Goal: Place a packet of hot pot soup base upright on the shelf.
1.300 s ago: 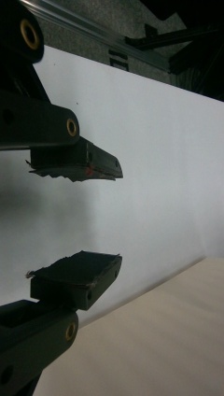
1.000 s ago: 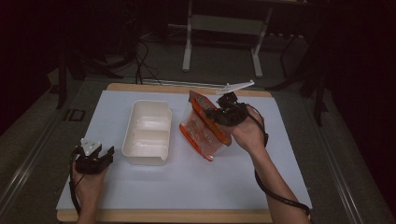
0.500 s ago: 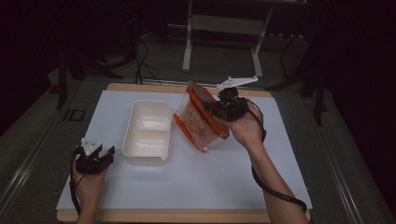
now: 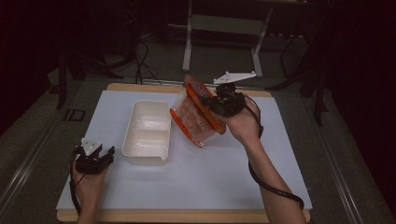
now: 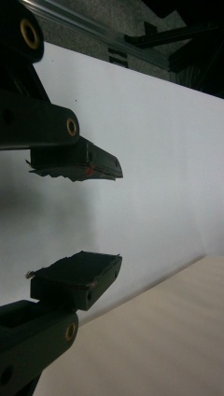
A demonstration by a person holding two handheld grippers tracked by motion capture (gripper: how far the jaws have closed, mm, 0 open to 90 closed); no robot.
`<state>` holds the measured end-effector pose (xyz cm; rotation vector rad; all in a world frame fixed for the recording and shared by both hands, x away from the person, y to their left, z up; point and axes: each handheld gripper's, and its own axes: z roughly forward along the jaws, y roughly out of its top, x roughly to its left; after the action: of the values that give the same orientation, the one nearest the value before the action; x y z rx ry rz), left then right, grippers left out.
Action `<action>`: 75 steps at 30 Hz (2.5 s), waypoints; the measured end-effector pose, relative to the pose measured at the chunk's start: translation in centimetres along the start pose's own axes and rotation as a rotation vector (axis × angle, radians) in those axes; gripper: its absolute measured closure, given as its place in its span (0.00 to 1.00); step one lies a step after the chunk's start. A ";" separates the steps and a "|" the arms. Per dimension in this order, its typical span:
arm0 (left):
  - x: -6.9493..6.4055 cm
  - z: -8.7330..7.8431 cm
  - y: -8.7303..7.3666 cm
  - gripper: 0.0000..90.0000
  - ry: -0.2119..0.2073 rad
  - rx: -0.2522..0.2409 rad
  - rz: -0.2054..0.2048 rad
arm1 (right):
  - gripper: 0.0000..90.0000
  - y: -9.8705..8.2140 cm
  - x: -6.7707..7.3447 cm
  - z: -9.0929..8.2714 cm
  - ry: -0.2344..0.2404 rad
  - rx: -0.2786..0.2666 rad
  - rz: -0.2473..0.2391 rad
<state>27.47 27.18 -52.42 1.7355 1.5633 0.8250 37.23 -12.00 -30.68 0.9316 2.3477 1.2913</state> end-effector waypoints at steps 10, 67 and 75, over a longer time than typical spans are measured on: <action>0.0 0.0 0.0 0.58 0.000 -0.002 -0.001 | 1.00 1.0 0.5 0.1 0.006 -0.035 -0.016; 0.2 0.0 0.0 0.57 -0.003 -0.007 -0.004 | 1.00 4.1 3.5 7.2 0.087 -0.167 -0.020; 0.2 -0.1 0.0 0.57 -0.002 -0.009 -0.004 | 1.00 4.2 3.7 9.0 0.104 -0.110 0.013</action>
<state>27.44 27.35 -52.37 1.7254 1.5588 0.8263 40.97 -2.14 -32.00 0.8665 2.3227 1.4913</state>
